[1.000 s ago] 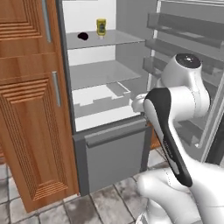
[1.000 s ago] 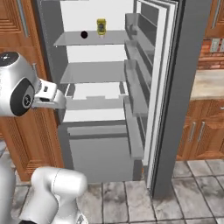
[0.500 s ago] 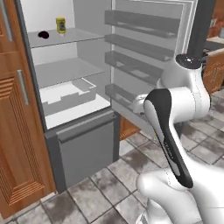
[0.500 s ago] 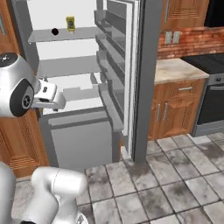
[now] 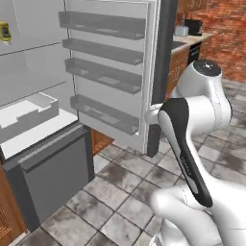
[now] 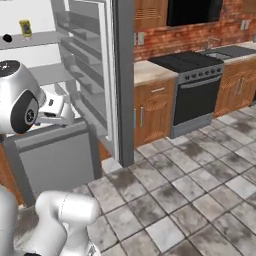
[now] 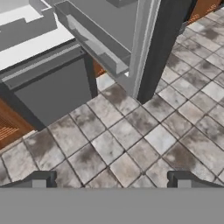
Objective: Move the mustard and eggplant from the second highest shelf to the top shelf to make space. Then, place the pitcher from the counter on the cleared second highest shelf.
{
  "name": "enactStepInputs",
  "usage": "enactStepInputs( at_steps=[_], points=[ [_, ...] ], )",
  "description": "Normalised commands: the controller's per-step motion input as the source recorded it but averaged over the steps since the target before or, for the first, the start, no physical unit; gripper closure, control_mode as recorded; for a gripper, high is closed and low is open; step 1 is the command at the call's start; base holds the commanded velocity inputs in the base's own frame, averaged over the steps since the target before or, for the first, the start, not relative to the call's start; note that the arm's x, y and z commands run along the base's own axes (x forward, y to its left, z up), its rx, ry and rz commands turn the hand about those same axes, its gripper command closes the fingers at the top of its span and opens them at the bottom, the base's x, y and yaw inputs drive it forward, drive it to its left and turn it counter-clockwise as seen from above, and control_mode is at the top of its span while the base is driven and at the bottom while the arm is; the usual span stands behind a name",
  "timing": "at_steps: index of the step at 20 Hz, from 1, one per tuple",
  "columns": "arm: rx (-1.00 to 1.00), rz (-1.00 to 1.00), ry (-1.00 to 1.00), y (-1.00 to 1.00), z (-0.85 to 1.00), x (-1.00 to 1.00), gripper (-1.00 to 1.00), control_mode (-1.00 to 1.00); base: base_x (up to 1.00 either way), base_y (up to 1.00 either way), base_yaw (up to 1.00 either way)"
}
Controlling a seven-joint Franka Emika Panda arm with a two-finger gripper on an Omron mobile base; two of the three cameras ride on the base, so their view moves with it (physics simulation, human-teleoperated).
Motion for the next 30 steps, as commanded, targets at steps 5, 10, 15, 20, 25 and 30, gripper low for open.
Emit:
enactStepInputs(
  at_steps=[5,10,15,20,25,30],
  points=[
    [0.0,0.0,0.0,0.0,0.0,0.0,-1.0,1.0,-0.08,-0.02,-0.51],
    [0.0,0.0,0.0,0.0,0.0,0.0,-1.0,1.0,-0.03,-0.13,-0.54],
    [0.0,0.0,0.0,0.0,0.0,0.0,-1.0,1.0,0.0,-0.23,-0.53],
    [0.0,0.0,0.0,0.0,0.0,0.0,-1.0,1.0,0.0,-0.31,-0.47],
    [0.0,0.0,0.0,0.0,0.0,0.0,-1.0,1.0,0.24,-0.07,-0.21],
    [0.0,0.0,0.0,0.0,0.0,0.0,-1.0,1.0,0.6,0.0,-0.01]
  ],
)
